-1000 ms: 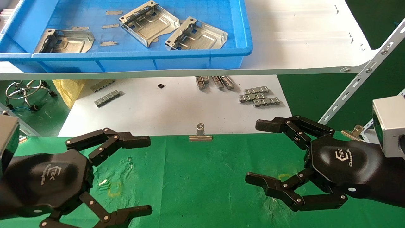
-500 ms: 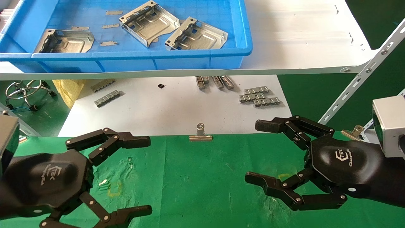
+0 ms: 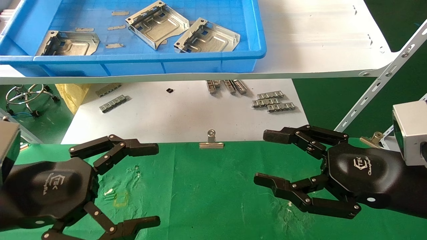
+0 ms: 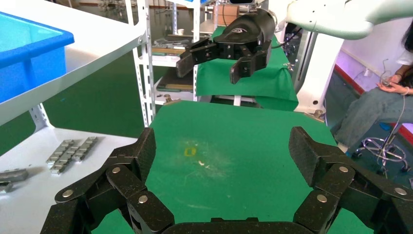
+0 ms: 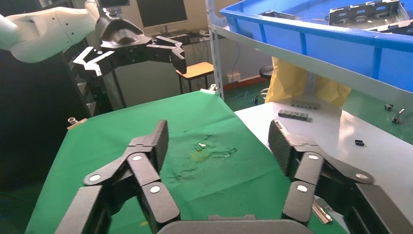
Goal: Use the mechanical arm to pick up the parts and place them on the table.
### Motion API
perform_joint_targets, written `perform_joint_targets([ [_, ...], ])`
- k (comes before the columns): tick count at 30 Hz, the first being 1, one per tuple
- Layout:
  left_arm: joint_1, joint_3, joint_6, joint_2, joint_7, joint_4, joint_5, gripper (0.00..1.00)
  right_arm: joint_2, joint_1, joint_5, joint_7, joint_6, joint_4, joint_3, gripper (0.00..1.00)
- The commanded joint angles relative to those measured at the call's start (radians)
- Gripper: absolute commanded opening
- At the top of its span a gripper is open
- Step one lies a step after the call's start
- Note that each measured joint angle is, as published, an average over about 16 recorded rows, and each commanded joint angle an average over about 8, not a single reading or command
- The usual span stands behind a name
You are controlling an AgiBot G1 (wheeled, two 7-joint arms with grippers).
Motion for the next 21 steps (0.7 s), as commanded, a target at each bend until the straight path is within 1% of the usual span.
perform_joint_targets([
  [1,0.000,0.000,0.000,0.000,0.000,0.000,0.000,1.00,0.000,0.000,0.000,0.000,0.000,0.000,0.000,0.00],
  [15,-0.004,0.000,0.001,0.001,0.001,-0.003,0.000,1.00,0.000,0.000,0.000,0.000,0.000,0.000,0.000,0.00],
  [18,-0.025,0.000,-0.001,0.006,0.004,-0.010,0.009,1.00,0.000,0.000,0.000,0.000,0.000,0.000,0.000,0.00],
  [21,-0.079,0.006,-0.019,0.022,-0.005,-0.012,0.036,1.00,0.000,0.000,0.000,0.000,0.000,0.000,0.000,0.00],
])
